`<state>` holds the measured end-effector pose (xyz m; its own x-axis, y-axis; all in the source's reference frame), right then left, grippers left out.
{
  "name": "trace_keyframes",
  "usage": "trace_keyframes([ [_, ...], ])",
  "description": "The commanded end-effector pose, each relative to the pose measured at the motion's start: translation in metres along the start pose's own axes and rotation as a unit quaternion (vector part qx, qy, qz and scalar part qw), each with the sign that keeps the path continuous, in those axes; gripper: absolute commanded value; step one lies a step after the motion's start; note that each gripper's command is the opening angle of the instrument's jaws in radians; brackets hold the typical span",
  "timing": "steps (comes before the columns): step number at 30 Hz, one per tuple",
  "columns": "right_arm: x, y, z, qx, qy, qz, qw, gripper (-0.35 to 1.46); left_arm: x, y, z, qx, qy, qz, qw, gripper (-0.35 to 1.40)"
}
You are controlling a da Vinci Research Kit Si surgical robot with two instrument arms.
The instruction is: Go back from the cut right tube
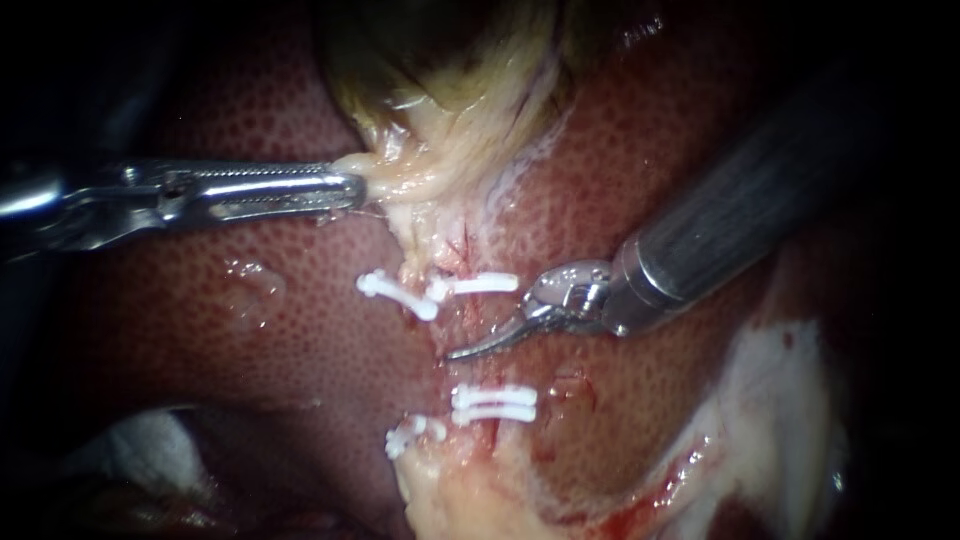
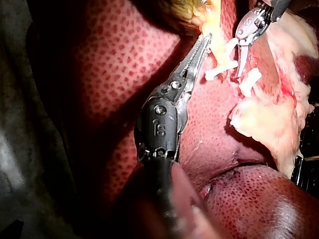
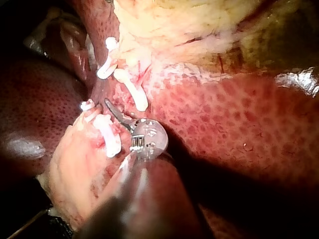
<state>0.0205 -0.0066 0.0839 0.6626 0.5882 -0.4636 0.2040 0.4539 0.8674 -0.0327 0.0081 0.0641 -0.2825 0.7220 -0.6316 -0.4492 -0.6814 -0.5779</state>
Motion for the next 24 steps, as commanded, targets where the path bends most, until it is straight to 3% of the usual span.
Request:
trace_keyframes([
  [1, -0.0001, 0.0, 0.0001, -0.002, 0.0, 0.0, 1.0, -0.35, 0.0, 0.0, 0.0, 0.0, 0.0, 0.0, 1.0, -0.35],
  [5, -0.0003, 0.0, 0.0003, -0.013, 0.007, 0.008, 0.9999, -0.35, 0.0, 0.0001, 0.0, 0.0, 0.0, 0.0, 1.0, -0.35],
  [8, -0.0003, -0.0002, 0.0004, -0.036, 0.02, 0.008, 0.9991, 0.54, 0.0, 0.0001, 0.0, 0.0, 0.0, 0.0, 1.0, -0.35],
  [9, -0.0003, -0.0003, 0.0004, -0.042, 0.025, 0.009, 0.9987, 0.67, 0.0, 0.0001, 0.0, 0.0, 0.0, 0.0, 1.0, -0.35],
  [18, -0.0004, -0.0012, 0.0007, -0.048, 0.039, 0.015, 0.998, 1.11, 0.0, 0.0001, -0.0001, 0.0, 0.0, 0.0, 1.0, -0.35],
  [24, -0.0007, -0.002, 0.0008, -0.046, 0.041, 0.015, 0.998, 1.21, 0.0, 0.0, -0.0001, 0.0, 0.0, 0.0, 1.0, -0.35],
])
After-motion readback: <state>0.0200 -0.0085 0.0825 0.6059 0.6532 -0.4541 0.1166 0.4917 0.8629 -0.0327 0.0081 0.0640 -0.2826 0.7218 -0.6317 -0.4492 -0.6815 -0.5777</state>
